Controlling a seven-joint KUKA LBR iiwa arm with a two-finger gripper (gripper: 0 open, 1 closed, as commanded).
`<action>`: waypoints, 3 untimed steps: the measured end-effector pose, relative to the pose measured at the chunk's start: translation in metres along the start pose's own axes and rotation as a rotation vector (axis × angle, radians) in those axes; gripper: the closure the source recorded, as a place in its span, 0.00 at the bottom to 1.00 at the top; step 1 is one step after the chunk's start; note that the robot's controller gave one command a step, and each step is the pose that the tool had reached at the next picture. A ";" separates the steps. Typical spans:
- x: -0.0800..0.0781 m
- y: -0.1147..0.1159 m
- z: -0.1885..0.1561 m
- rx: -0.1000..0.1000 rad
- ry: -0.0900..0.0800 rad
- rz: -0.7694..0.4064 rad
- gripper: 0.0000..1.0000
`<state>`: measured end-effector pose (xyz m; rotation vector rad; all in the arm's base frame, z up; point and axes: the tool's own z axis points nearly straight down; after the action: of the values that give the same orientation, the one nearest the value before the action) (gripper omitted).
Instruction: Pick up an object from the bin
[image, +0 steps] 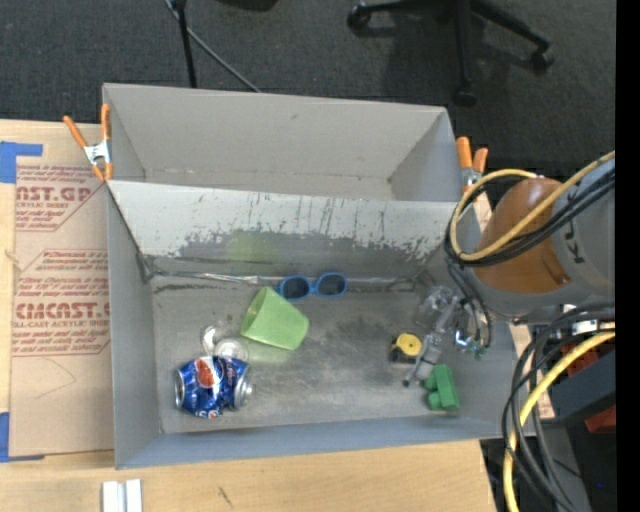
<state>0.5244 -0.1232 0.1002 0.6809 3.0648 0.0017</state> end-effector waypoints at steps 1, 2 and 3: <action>0.011 0.003 0.001 0.001 0.003 0.164 0.00; 0.021 0.008 0.032 0.002 0.003 0.279 0.00; 0.021 0.008 0.032 0.003 0.003 0.278 0.00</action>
Offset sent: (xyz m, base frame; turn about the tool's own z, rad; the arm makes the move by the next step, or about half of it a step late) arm -0.0081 0.0064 -0.0002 0.1648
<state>0.5085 -0.1074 0.0680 1.1000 2.9446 -0.0015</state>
